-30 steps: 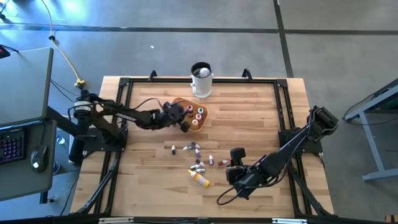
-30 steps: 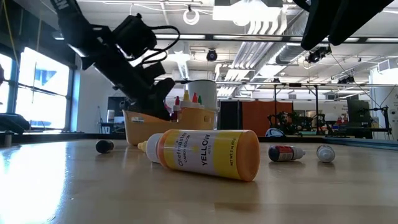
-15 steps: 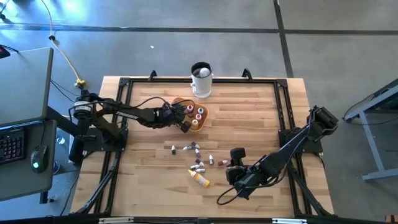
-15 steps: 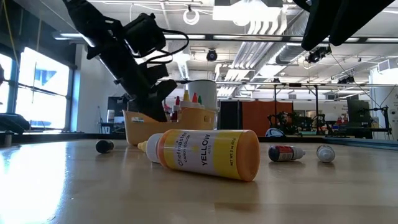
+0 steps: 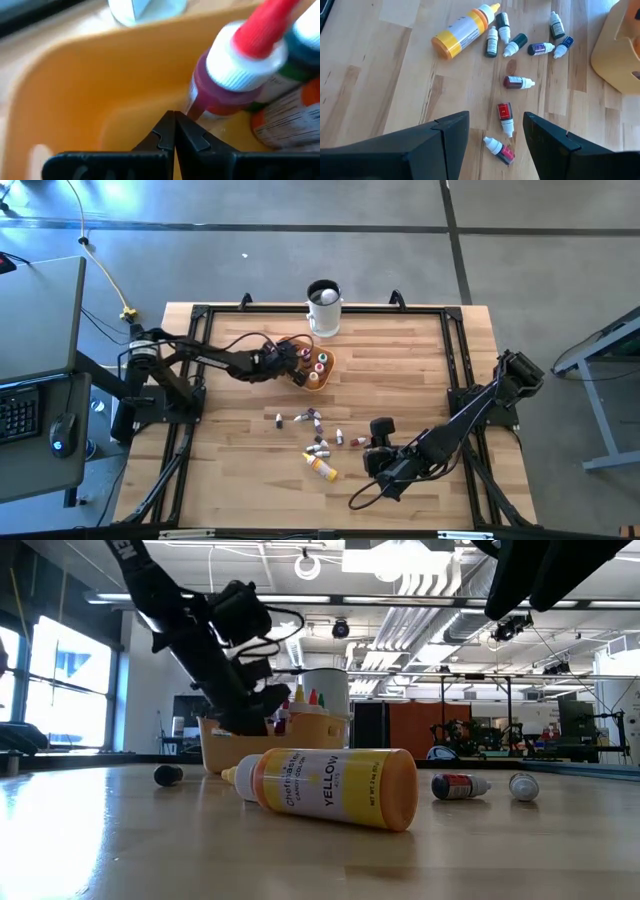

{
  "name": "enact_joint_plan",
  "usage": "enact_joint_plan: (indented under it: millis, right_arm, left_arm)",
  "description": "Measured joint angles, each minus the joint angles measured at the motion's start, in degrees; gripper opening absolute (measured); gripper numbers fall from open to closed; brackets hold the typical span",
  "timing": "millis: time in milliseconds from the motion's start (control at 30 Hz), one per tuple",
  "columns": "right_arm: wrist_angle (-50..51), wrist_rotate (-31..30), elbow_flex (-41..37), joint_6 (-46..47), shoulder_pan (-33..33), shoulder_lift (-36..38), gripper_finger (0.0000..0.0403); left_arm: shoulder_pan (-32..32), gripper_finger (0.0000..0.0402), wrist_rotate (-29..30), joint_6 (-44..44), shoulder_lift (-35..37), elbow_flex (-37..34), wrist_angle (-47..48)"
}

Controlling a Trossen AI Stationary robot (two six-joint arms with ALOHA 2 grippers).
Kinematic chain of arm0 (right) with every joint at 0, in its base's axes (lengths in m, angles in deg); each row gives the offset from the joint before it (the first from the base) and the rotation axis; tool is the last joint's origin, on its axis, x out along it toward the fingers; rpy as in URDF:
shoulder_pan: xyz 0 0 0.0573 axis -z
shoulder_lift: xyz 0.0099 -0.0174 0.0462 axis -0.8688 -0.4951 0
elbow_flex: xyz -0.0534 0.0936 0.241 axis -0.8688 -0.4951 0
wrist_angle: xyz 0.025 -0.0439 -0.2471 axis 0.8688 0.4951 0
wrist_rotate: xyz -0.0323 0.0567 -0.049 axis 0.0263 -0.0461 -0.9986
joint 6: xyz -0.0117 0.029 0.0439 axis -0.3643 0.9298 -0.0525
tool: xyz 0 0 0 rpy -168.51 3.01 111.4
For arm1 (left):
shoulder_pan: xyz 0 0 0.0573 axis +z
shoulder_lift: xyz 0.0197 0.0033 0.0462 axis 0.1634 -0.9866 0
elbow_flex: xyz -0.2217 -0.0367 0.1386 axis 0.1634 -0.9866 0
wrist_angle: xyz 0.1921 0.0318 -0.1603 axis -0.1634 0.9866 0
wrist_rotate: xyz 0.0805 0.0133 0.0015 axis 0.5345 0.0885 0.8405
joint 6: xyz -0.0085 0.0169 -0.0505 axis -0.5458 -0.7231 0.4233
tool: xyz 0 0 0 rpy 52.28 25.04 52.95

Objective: Pick & Place food coloring
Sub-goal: Put the large red food coloring bottle into the yellow bin

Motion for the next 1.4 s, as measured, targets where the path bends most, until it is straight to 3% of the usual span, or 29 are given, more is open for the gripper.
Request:
enact_joint_plan:
  millis: [333, 667, 967, 1400]
  right_arm:
    - [-0.04, 0.11, 0.0, 0.0, 0.0, 0.0, 0.0181]
    - [-0.02, -0.05, 0.0, 0.0, 0.0, 0.0, 0.0181]
    - [0.01, -0.62, 0.0, 0.0, 0.0, 0.0, 0.0181]
    - [0.03, -0.72, 0.0, 0.0, 0.0, 0.0, 0.0181]
  left_arm:
    - [0.06, 0.0, -6.35, -0.92, -1.44, -0.01, -5.05]
    - [0.1, 0.0, -3.82, -1.49, -1.44, -0.01, -6.1]
    - [0.1, 0.0, -8.11, -4.21, -1.44, 0.01, -8.21]
    - [0.06, 0.0, -6.21, -19.05, -1.44, 0.01, -7.37]
